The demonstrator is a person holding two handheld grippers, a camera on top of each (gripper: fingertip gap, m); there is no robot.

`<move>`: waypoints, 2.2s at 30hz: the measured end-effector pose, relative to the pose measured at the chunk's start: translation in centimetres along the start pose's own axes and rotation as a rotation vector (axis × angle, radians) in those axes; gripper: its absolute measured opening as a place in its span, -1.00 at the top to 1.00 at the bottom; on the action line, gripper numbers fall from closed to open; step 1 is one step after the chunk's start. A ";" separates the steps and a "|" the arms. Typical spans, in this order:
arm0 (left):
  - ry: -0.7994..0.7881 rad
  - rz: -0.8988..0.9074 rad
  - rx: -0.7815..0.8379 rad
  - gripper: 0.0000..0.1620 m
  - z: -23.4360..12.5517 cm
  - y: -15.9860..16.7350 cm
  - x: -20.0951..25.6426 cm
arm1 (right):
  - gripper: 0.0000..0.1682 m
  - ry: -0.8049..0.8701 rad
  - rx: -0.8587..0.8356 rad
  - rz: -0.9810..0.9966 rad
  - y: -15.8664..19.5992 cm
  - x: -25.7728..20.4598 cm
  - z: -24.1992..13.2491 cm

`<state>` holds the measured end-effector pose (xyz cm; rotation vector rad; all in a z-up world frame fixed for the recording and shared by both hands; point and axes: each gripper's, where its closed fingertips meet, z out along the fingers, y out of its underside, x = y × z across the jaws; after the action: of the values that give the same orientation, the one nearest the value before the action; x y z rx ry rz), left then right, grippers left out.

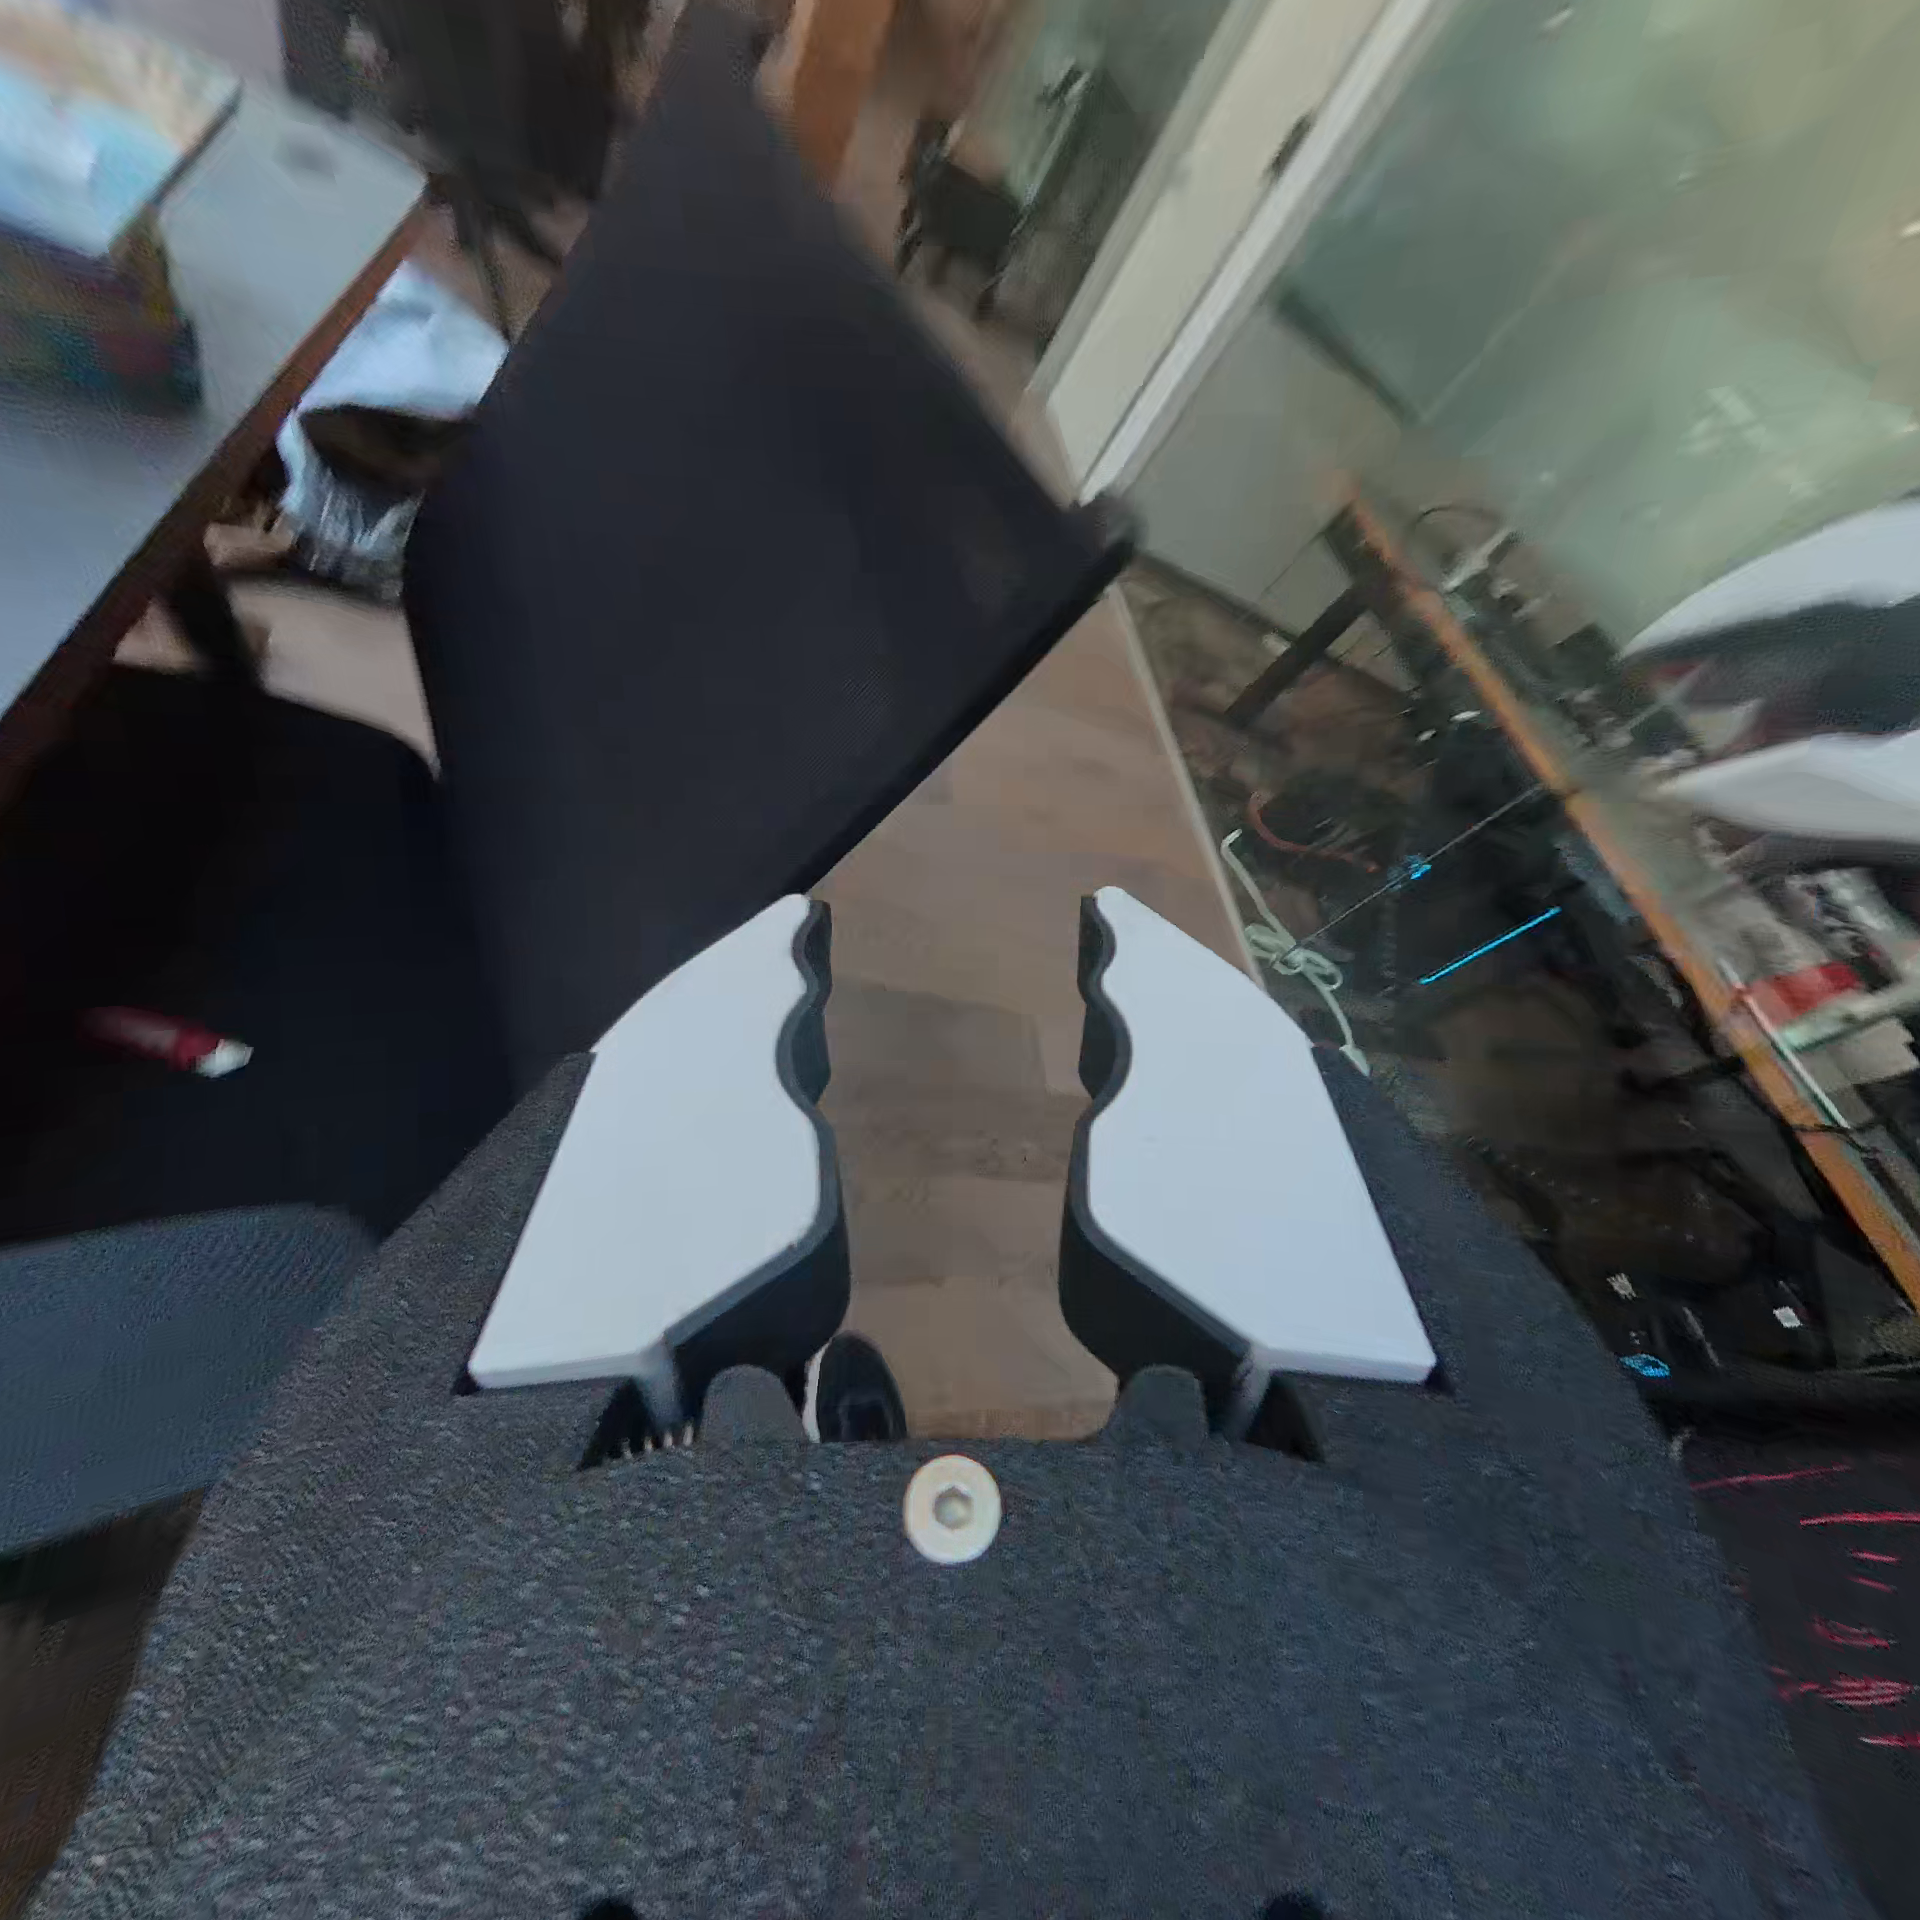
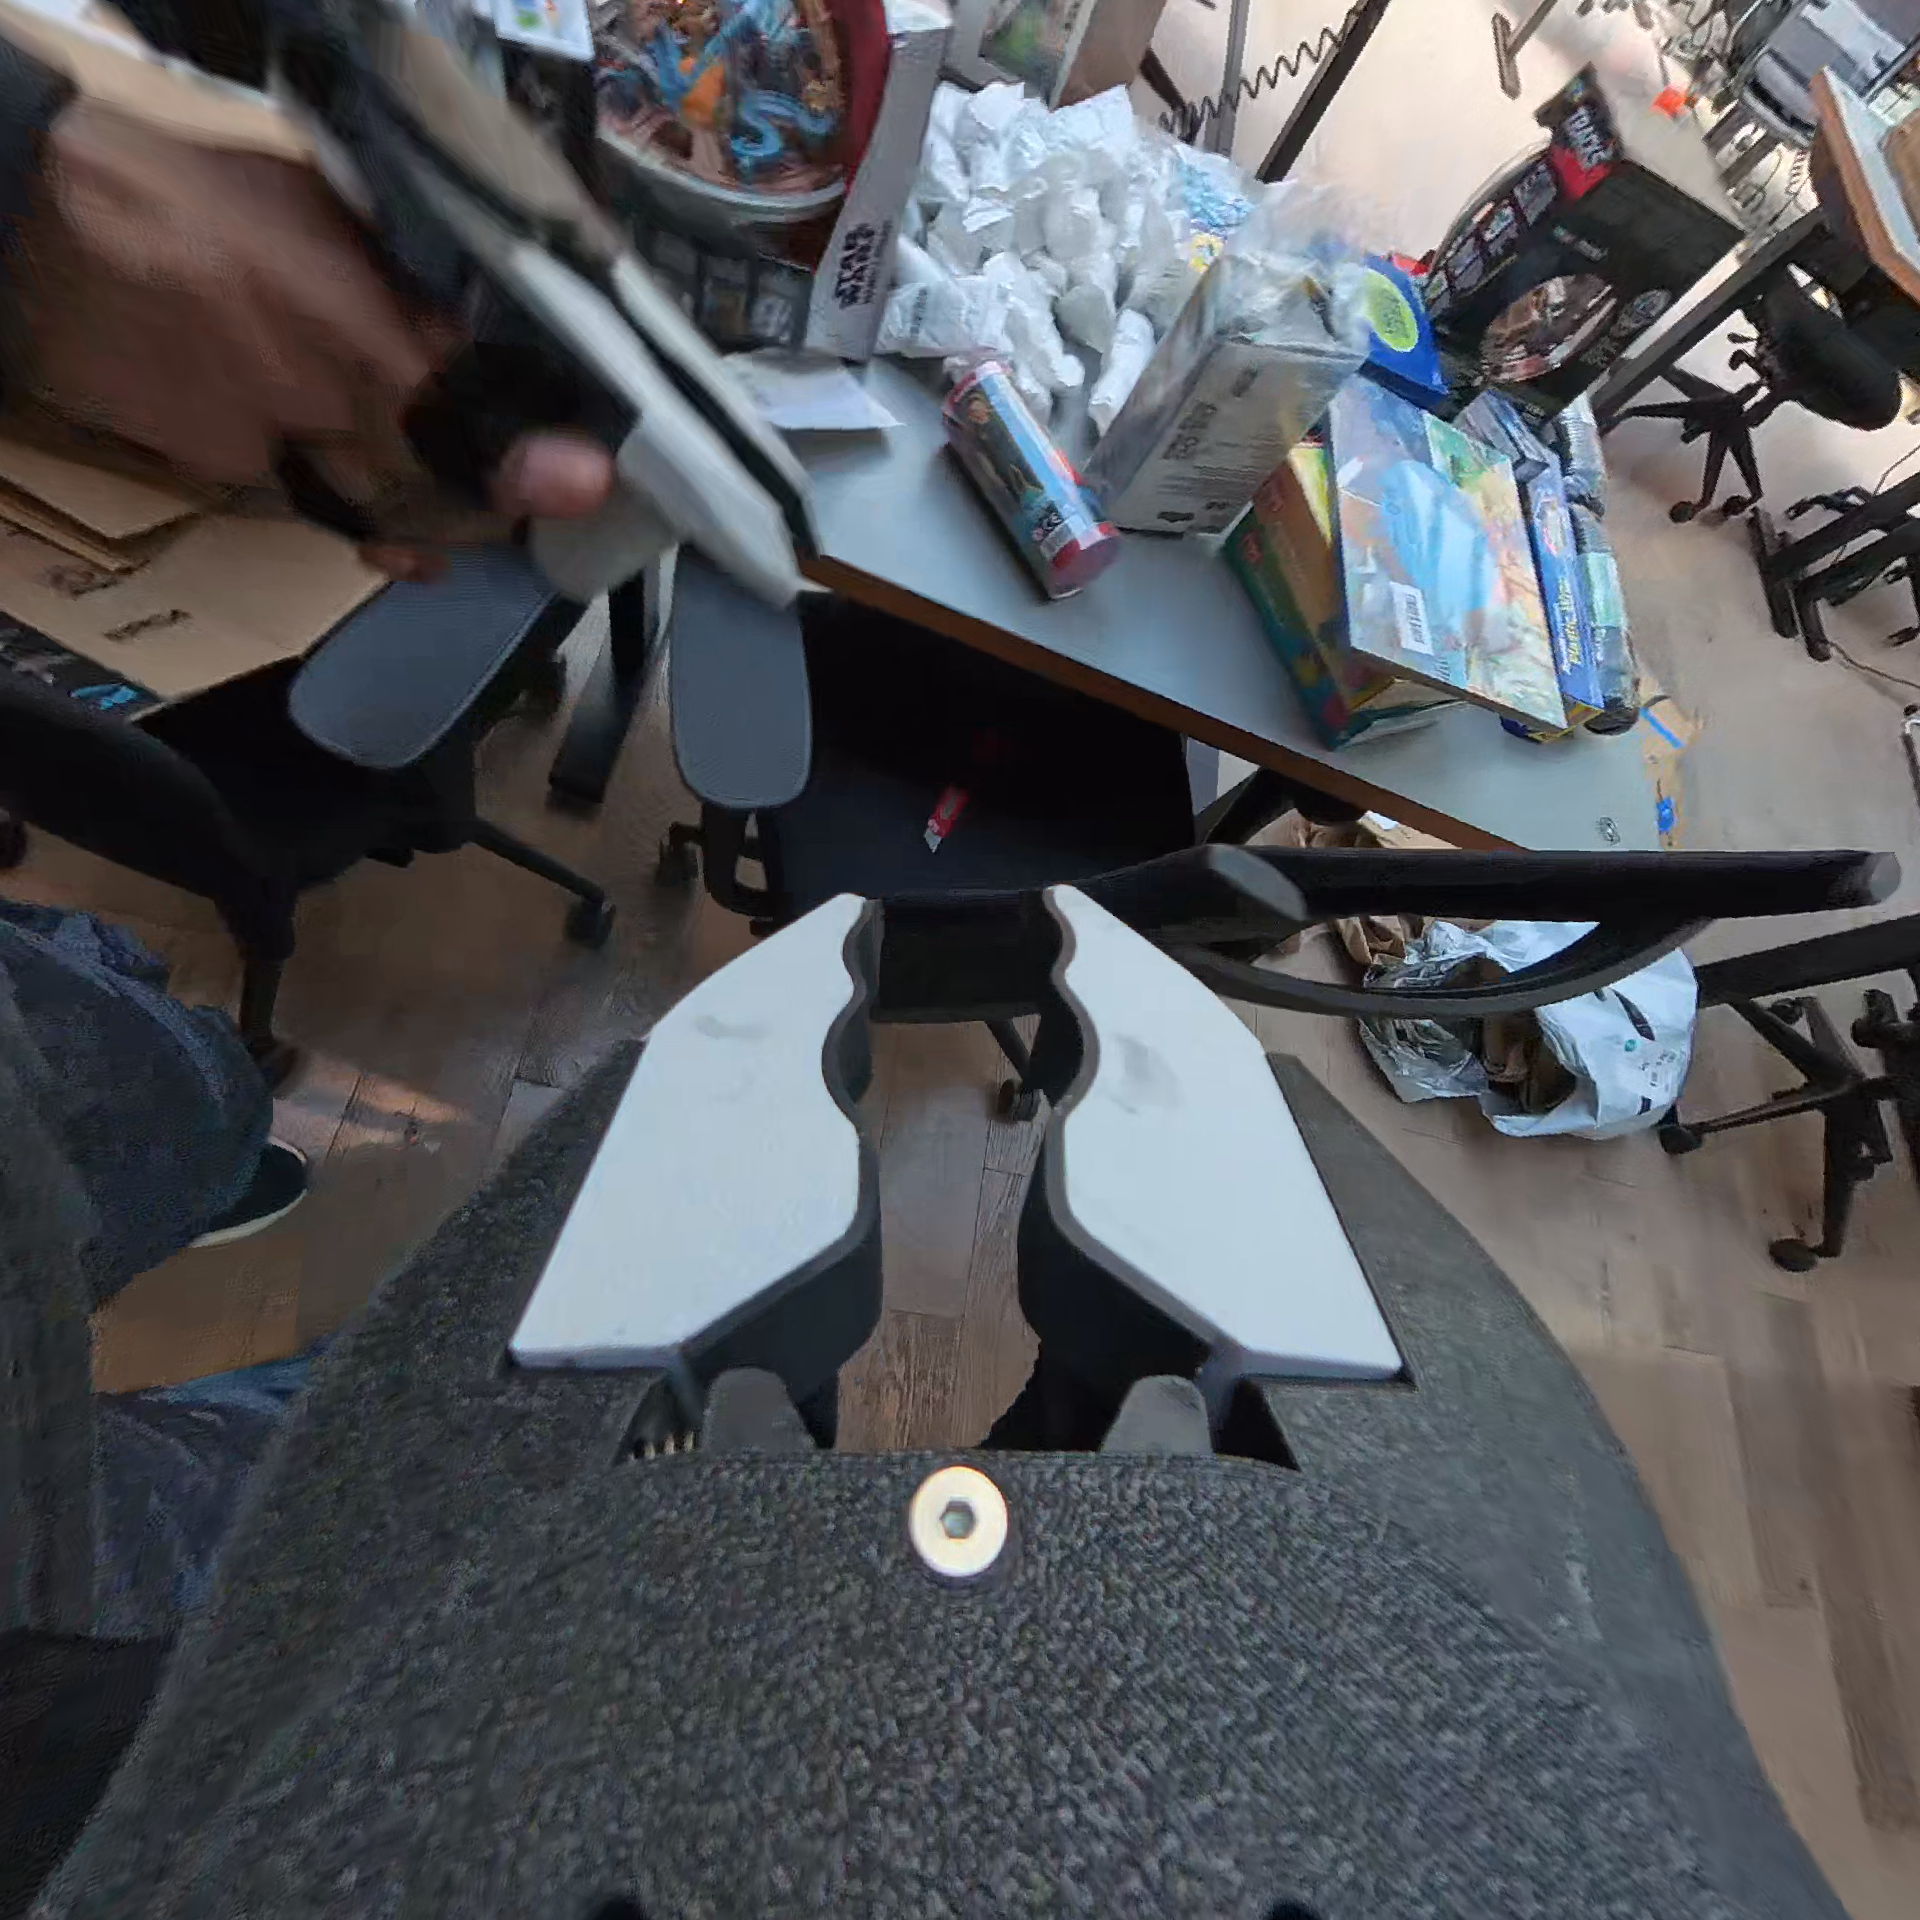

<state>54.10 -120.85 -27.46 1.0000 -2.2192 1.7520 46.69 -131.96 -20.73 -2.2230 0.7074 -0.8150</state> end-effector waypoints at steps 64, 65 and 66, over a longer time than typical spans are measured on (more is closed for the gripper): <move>-0.303 -0.269 -0.274 0.67 15.5 2.1 -17.7 | 0.52 -0.589 -0.005 0.788 1.2 14.3 9.1; -0.277 -0.208 -0.221 0.67 14.4 -0.3 -14.8 | 0.49 -0.613 0.003 0.813 1.0 14.3 8.5; -0.242 -0.127 -0.169 0.68 13.3 -2.8 -11.5 | 0.47 -0.631 0.005 0.829 0.9 14.4 8.1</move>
<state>68.32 -128.53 -35.05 1.3407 -2.3358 1.4296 61.64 -138.91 -21.08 -1.7542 1.1430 0.2809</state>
